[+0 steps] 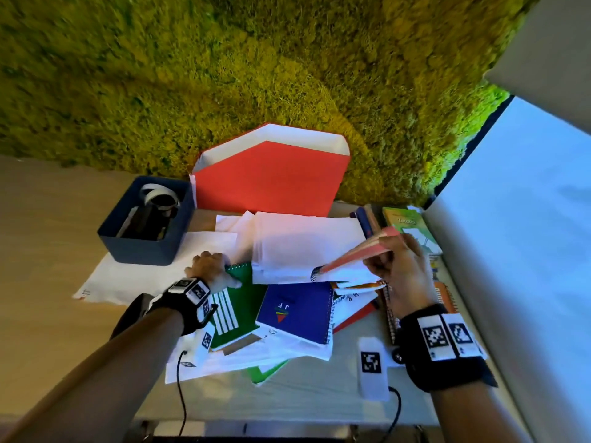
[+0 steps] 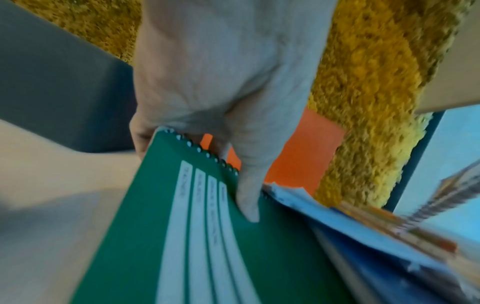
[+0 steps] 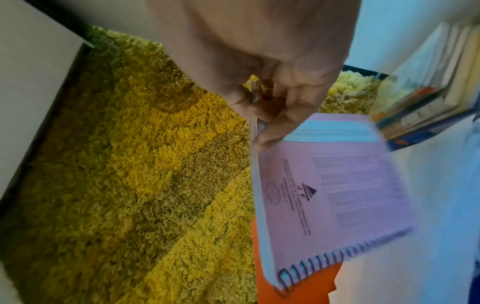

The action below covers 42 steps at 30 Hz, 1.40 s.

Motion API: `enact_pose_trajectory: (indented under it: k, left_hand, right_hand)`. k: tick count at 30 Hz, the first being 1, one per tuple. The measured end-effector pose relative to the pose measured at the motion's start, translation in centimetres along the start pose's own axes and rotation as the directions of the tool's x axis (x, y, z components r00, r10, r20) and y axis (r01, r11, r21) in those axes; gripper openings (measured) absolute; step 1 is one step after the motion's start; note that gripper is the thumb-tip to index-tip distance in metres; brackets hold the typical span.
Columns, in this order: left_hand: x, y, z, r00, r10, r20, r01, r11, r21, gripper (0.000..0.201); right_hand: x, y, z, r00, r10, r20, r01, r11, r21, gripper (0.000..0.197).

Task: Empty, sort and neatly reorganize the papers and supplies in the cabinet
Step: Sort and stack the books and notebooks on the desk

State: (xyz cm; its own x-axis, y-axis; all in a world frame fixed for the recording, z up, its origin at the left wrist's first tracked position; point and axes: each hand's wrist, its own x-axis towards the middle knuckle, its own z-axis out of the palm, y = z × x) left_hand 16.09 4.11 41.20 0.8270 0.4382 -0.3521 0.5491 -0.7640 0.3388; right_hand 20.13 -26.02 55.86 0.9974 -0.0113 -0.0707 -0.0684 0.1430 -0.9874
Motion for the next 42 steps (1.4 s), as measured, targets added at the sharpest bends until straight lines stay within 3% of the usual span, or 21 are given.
enact_pose_trajectory:
  k: [2,5,10,12,15,18,20,23,24,26,27,28,29,31,33,37,40,42]
  left_hand:
    - [0.0,0.5,-1.2,0.999,0.048,0.007,-0.049,0.999,0.006,0.048]
    - [-0.8,1.7,-4.0,0.996,0.078,-0.040,-0.074,0.994,0.081,0.052]
    - [-4.8,4.5,-10.0,0.966,0.161,-0.201,-0.126,0.976,0.178,0.032]
    - [-7.0,5.9,-11.9,0.926,0.222,-0.305,-0.165,0.966,0.200,0.023]
    - [-9.6,7.5,-13.6,0.831,0.297,-0.471,-0.251,0.955,0.159,0.028]
    - [-11.0,9.3,-13.8,0.747,0.327,-0.579,-0.358,0.932,0.064,0.035]
    - [-11.9,11.0,-13.5,0.725,0.301,-0.619,-0.431,0.900,-0.067,0.035]
    - [-12.1,13.8,-11.4,0.803,0.246,-0.543,-0.524,0.727,-0.444,0.022]
    - [-11.9,14.9,-10.2,0.842,0.231,-0.488,-0.512,0.628,-0.586,0.019]
    - [-11.7,17.2,-7.5,0.902,0.191,-0.387,-0.431,0.445,-0.785,0.021]
    - [-11.6,18.1,-6.2,0.924,0.163,-0.347,-0.383,0.389,-0.838,0.021]
    - [-11.6,18.8,-5.0,0.939,0.136,-0.315,-0.343,0.350,-0.872,0.021]
    - [-11.6,19.8,-3.6,0.953,0.110,-0.283,-0.304,0.331,-0.894,0.021]
    - [-11.6,21.5,-0.9,0.969,0.075,-0.235,-0.246,0.309,-0.919,0.022]
    - [-11.6,22.6,1.5,0.979,0.066,-0.195,-0.206,0.298,-0.932,0.023]
    - [-12.2,24.8,4.7,0.992,0.033,-0.122,-0.126,0.307,-0.943,0.033]
    - [-12.6,25.8,6.0,0.995,0.038,-0.089,-0.096,0.279,-0.955,0.029]
    - [-13.0,26.5,6.6,0.996,0.046,-0.082,-0.092,0.267,-0.959,0.019]
  right_hand:
    - [0.0,0.3,-0.4,0.998,-0.057,-0.023,0.056,0.997,-0.057,0.023]
    - [0.3,0.7,-1.3,0.984,-0.164,-0.074,0.152,0.977,-0.150,0.012]
    - [1.2,0.5,-3.3,0.918,-0.347,-0.192,0.273,0.904,-0.330,0.028]
    - [1.2,0.7,-3.9,0.897,-0.368,-0.246,0.287,0.907,-0.309,0.014]
    - [0.9,1.2,-5.1,0.878,-0.355,-0.323,0.268,0.921,-0.282,0.002]
    - [0.3,1.9,-7.2,0.856,-0.321,-0.405,0.241,0.941,-0.237,0.012]
    - [0.0,1.6,-8.7,0.845,-0.295,-0.445,0.225,0.953,-0.204,0.016]
    - [0.4,1.8,-11.2,0.833,-0.140,-0.535,0.139,0.989,-0.043,0.005]
    - [1.1,2.6,-12.6,0.835,-0.074,-0.546,0.100,0.995,0.018,0.009]
    - [2.4,4.2,-15.8,0.861,0.047,-0.507,-0.011,0.997,0.072,0.041]
    - [2.1,4.1,-16.7,0.878,0.115,-0.464,-0.082,0.992,0.092,0.044]
    - [1.4,4.0,-17.0,0.889,0.164,-0.427,-0.128,0.986,0.111,0.030]
    - [0.6,4.1,-17.6,0.885,0.212,-0.415,-0.186,0.977,0.103,0.014]
    - [-0.8,5.7,-19.0,0.864,0.255,-0.434,-0.270,0.962,0.028,0.008]
    - [-0.7,9.9,-21.2,0.840,0.222,-0.495,-0.314,0.943,-0.110,0.033]
    - [3.5,20.3,-29.4,0.876,0.155,-0.456,-0.345,0.863,-0.369,0.038]
    - [2.0,14.6,-26.8,0.920,0.057,-0.388,-0.272,0.806,-0.526,0.033]
    - [1.9,11.1,-25.6,0.919,0.029,-0.394,-0.277,0.758,-0.590,0.031]
